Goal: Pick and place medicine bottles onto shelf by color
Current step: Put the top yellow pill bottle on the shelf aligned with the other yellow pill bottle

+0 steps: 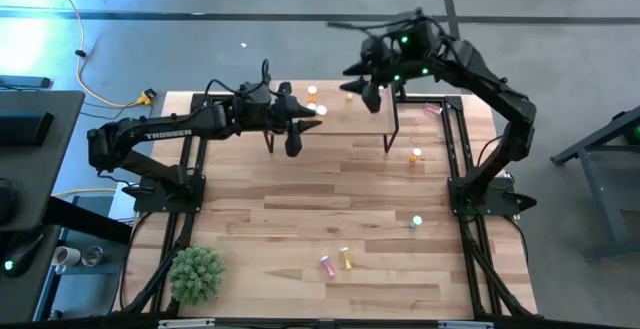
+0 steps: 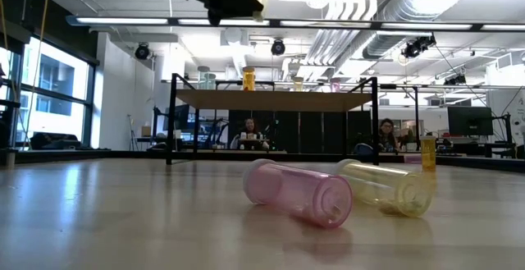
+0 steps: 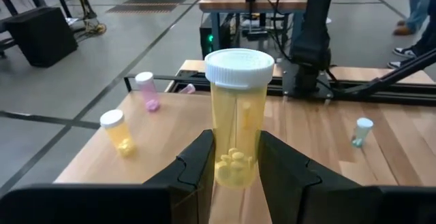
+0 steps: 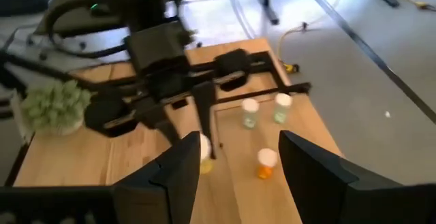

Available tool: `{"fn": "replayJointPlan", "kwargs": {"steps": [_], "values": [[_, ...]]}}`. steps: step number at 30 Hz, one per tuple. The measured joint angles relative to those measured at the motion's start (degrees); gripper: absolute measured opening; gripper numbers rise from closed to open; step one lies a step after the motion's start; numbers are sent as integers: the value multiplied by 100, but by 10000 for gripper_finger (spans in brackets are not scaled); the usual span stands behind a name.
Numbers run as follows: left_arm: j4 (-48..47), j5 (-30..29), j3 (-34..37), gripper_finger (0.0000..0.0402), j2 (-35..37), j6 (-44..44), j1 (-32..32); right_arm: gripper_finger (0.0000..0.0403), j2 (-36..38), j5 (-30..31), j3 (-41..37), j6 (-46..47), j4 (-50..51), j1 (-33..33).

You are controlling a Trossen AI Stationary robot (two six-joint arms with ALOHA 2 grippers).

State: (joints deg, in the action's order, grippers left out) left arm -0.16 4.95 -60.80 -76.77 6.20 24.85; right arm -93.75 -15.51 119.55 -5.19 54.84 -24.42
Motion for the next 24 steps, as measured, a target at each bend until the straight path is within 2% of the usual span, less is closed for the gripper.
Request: {"fn": "replayJointPlan", "kwargs": {"steps": [11,16,24], "values": [[-52,-116,0,90,0,2,-204,190,-630,163,2,-820,-25,637],[-163,-317,1,90,0,2,-209,190,-804,180,0,-836,12,699],[-175,-323,2,90,0,4,-209,190,-881,171,-2,-685,41,721]]}}
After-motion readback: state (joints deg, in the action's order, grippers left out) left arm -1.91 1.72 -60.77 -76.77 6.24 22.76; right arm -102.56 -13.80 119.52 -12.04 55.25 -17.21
